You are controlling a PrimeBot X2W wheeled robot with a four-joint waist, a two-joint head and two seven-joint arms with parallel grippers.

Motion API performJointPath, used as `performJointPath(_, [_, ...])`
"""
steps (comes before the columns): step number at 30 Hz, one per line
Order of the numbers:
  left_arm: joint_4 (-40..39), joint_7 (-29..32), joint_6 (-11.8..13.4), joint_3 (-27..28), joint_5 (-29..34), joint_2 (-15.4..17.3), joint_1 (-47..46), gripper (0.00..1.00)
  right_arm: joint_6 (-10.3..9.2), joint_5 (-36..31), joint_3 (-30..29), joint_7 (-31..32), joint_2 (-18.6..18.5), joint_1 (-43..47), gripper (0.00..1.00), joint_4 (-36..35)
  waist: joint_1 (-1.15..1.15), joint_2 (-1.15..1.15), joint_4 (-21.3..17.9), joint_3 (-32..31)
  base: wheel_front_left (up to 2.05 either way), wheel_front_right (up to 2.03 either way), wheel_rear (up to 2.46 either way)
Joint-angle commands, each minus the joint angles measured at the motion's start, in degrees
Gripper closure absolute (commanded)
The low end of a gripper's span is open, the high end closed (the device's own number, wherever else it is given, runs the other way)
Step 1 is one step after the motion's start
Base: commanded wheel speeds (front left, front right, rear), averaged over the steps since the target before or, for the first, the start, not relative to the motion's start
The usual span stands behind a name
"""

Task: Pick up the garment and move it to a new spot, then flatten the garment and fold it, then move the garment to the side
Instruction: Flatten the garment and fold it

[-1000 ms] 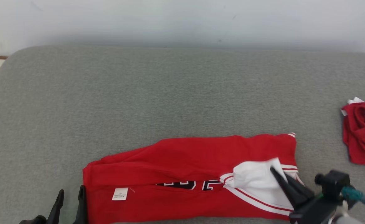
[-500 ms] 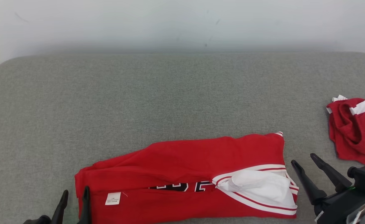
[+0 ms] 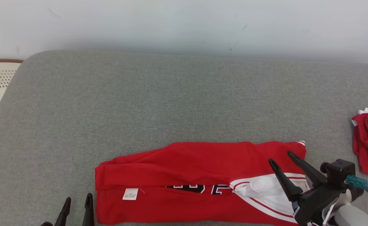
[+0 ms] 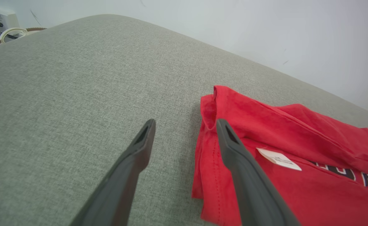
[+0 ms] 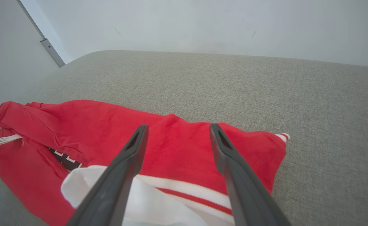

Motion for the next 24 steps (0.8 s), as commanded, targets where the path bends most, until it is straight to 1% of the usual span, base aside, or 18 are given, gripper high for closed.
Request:
performJointPath(1, [0.0,0.0,0.0,0.2,-0.6,0.0,0.7,0.00,-0.02,1.2,0.6,0.1,0.0,-1.0,0.03,0.2,0.00,0.00,0.4,0.0,0.00,0.00,0.00])
performJointPath(2, [0.1,0.0,0.0,0.3,-0.7,0.0,0.8,0.00,-0.02,1.6,1.0,0.2,-0.2,-1.3,0.25,0.3,0.00,0.00,0.4,0.0,0.00,0.00,0.00])
performJointPath(3, [0.2,0.0,0.0,0.3,-0.8,0.0,0.8,0.00,-0.02,2.0,1.5,0.6,-0.5,-1.8,0.79,0.2,0.00,0.00,0.5,0.0,0.00,0.00,0.00])
performJointPath(4, [0.2,0.0,0.0,0.3,-1.0,0.0,0.9,0.00,-0.02,2.7,1.9,0.9,-0.7,-2.3,1.00,0.1,0.00,0.00,0.4,0.1,0.00,0.00,0.00])
performJointPath(7, [0.5,0.0,0.0,0.2,-1.5,0.0,0.8,0.00,-0.02,4.8,2.9,2.8,-1.7,-3.8,1.00,-0.1,0.00,0.00,0.1,0.2,0.00,0.00,0.00])
performJointPath(17, [1.2,0.0,0.0,-2.7,-2.7,0.0,-0.6,0.00,-0.02,15.8,7.5,15.7,-4.6,-9.1,1.00,-2.2,0.00,0.00,-0.6,0.8,0.00,0.00,0.00])
performJointPath(20, [1.2,0.0,0.0,-2.9,-2.7,0.0,-0.6,0.00,-0.02,18.8,9.4,19.6,-5.2,-10.2,1.00,-3.0,0.00,0.00,-0.6,0.9,0.00,0.00,0.00])
performJointPath(24, [1.0,0.0,0.0,-2.6,-2.3,0.0,-0.1,0.00,-0.02,22.3,11.6,23.2,-5.6,-10.8,1.00,-4.5,0.00,0.00,-0.9,0.7,0.00,0.00,0.00])
